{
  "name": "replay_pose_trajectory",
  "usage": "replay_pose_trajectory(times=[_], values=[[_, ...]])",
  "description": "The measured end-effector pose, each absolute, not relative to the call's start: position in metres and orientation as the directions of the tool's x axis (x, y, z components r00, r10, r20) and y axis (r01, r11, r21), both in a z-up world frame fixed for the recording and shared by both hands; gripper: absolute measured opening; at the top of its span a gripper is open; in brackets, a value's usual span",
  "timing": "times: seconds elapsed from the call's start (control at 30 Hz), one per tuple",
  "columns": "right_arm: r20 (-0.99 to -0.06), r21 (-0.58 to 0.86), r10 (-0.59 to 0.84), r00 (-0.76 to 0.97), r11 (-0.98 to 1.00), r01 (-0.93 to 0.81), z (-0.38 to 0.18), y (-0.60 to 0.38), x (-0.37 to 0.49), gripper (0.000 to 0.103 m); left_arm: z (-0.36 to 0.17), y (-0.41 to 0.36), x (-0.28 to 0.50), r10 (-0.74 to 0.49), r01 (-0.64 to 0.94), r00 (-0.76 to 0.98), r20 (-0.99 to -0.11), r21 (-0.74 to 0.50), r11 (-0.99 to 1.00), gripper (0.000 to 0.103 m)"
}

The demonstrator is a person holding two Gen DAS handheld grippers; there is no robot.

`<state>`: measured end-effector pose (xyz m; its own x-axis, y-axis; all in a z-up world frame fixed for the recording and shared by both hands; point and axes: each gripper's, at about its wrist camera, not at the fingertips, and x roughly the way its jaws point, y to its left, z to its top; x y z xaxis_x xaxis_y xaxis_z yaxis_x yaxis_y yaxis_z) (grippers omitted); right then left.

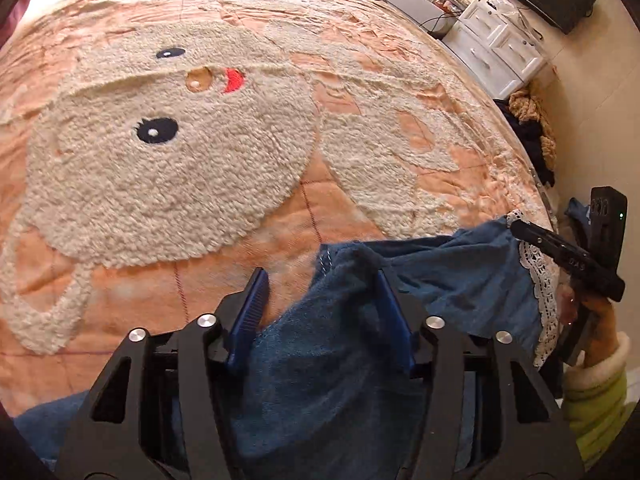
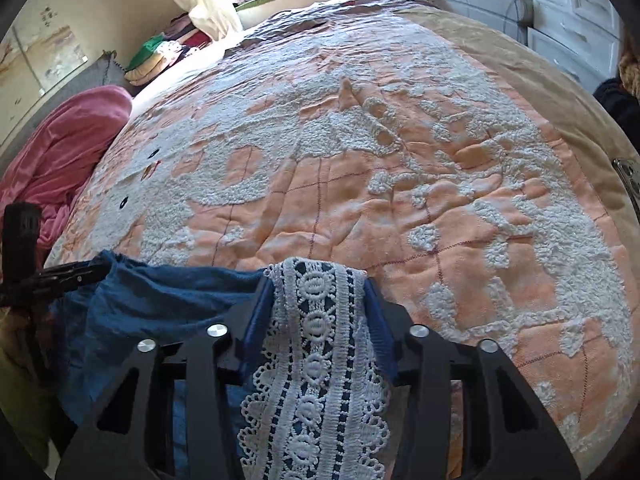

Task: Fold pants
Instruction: 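Grasp the lace hem with the right gripper while the left gripper grasps the waistband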

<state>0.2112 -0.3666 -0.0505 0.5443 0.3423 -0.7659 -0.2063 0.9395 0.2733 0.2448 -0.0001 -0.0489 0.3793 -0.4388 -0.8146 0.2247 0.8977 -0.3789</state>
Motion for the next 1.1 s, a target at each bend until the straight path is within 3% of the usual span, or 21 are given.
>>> replay_pose_trajectory(times=[0.03, 0.13, 0.27, 0.4, 0.53, 0.6, 0.77, 0.87, 0.9, 0.97, 1.1], values=[[-0.747, 0.262, 0.352, 0.564, 0.936, -0.236, -0.049, -0.364, 0.203, 0.03, -0.048, -0.003, 0.241, -0.44, 0.242, 0.387, -0.811, -0.371, 0.897, 0.029], [-0.703, 0.195, 0.357, 0.615, 0.929, -0.315, -0.042, -0.354, 0.175, 0.029, -0.045, -0.007, 0.224, -0.449, 0.289, 0.402, -0.798, -0.355, 0.889, 0.023], [-0.666, 0.095, 0.355, 0.656, 0.913, -0.397, -0.029, -0.338, 0.151, 0.031, -0.045, -0.021, 0.206, -0.444, 0.363, 0.424, -0.79, -0.301, 0.882, 0.02], [-0.728, 0.026, 0.285, 0.623, 0.92, -0.391, -0.038, -0.327, 0.158, 0.042, -0.049, -0.025, 0.208, -0.444, 0.372, 0.413, -0.796, -0.297, 0.879, 0.02], [-0.742, 0.12, 0.322, 0.588, 0.926, -0.357, -0.038, -0.337, 0.171, 0.06, -0.047, -0.026, 0.215, -0.434, 0.381, 0.404, -0.805, -0.283, 0.88, 0.02], [-0.75, 0.18, 0.342, 0.566, 0.929, -0.323, -0.04, -0.345, 0.179, 0.061, -0.047, -0.029, 0.221, -0.429, 0.384, 0.394, -0.813, -0.278, 0.88, 0.021], [-0.751, 0.363, 0.422, 0.508, 0.907, -0.215, -0.05, -0.37, 0.2, 0.061, -0.05, -0.032, 0.237, -0.456, 0.374, 0.374, -0.807, -0.319, 0.871, 0.036], [-0.766, 0.333, 0.406, 0.498, 0.914, -0.234, -0.052, -0.363, 0.199, 0.05, -0.054, -0.035, 0.242, -0.458, 0.365, 0.369, -0.809, -0.327, 0.872, 0.033], [-0.776, 0.303, 0.385, 0.5, 0.922, -0.241, -0.053, -0.359, 0.197, 0.046, -0.054, -0.037, 0.242, -0.454, 0.368, 0.372, -0.81, -0.321, 0.873, 0.023], [-0.773, 0.282, 0.375, 0.512, 0.926, -0.251, -0.052, -0.357, 0.192, 0.027, -0.053, -0.039, 0.239, -0.452, 0.377, 0.377, -0.809, -0.312, 0.872, 0.014], [-0.743, 0.208, 0.342, 0.575, 0.935, -0.287, -0.041, -0.349, 0.176, 0.02, -0.045, -0.037, 0.232, -0.462, 0.375, 0.417, -0.783, -0.315, 0.872, 0.007]])
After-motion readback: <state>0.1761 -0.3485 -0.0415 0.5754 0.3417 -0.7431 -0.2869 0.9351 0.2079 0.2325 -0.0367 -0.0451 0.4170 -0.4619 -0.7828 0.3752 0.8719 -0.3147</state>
